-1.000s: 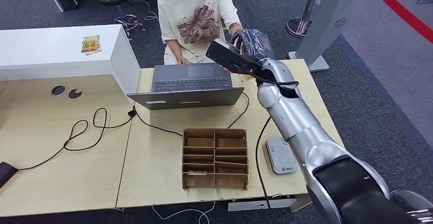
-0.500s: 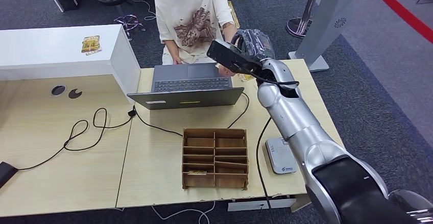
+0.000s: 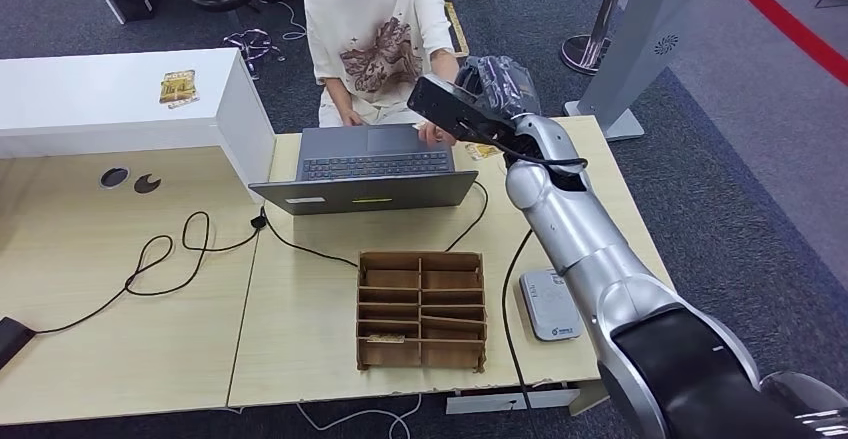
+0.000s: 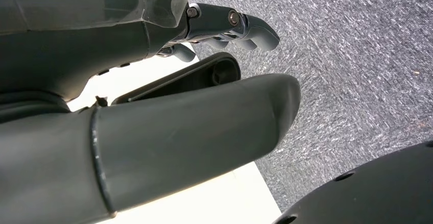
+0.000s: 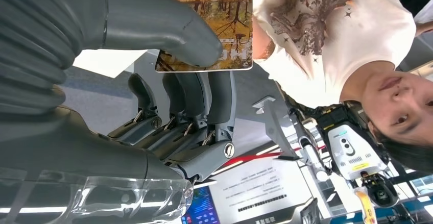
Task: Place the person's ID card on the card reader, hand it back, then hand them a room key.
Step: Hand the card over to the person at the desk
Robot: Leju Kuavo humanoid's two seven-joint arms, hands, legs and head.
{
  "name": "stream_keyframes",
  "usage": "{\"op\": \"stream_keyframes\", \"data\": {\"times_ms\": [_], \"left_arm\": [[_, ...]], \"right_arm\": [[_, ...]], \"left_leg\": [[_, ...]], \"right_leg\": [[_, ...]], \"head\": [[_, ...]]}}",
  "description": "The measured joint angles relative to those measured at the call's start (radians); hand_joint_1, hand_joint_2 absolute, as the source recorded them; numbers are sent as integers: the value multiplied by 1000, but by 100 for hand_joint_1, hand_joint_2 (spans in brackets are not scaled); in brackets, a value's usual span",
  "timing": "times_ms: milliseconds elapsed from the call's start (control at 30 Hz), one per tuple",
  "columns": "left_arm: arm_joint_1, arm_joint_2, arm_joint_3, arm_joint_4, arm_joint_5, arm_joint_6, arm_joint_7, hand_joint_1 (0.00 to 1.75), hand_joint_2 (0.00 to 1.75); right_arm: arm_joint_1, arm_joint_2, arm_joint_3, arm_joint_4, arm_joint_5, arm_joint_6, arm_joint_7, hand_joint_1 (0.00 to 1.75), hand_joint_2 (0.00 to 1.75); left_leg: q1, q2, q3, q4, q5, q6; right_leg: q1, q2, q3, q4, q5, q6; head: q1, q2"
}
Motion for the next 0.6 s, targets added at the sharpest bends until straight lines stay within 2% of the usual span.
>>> {"op": "stream_keyframes", "data": {"times_ms": [100, 133, 400, 600], "left_arm": [[0, 0, 0, 0, 0, 2, 0, 0, 0], [0, 0, 0, 0, 0, 2, 0, 0, 0], [0, 1, 0, 0, 4, 3, 2, 0, 0], [0, 1, 0, 0, 6, 4, 3, 0, 0]], "right_arm": [[0, 0, -1, 0, 2, 0, 0, 29, 175], [0, 0, -1, 0, 3, 1, 0, 20, 175], [0, 0, -3, 3, 4, 3, 0, 1, 175], [0, 0, -7, 5, -2, 3, -6, 0, 175]], "left_leg": [[0, 0, 0, 0, 0, 0], [0, 0, 0, 0, 0, 0], [0, 0, 0, 0, 0, 0], [0, 0, 0, 0, 0, 0]], "right_leg": [[0, 0, 0, 0, 0, 0], [0, 0, 0, 0, 0, 0], [0, 0, 0, 0, 0, 0], [0, 0, 0, 0, 0, 0]], "head": [[0, 0], [0, 0], [0, 0], [0, 0]]}}
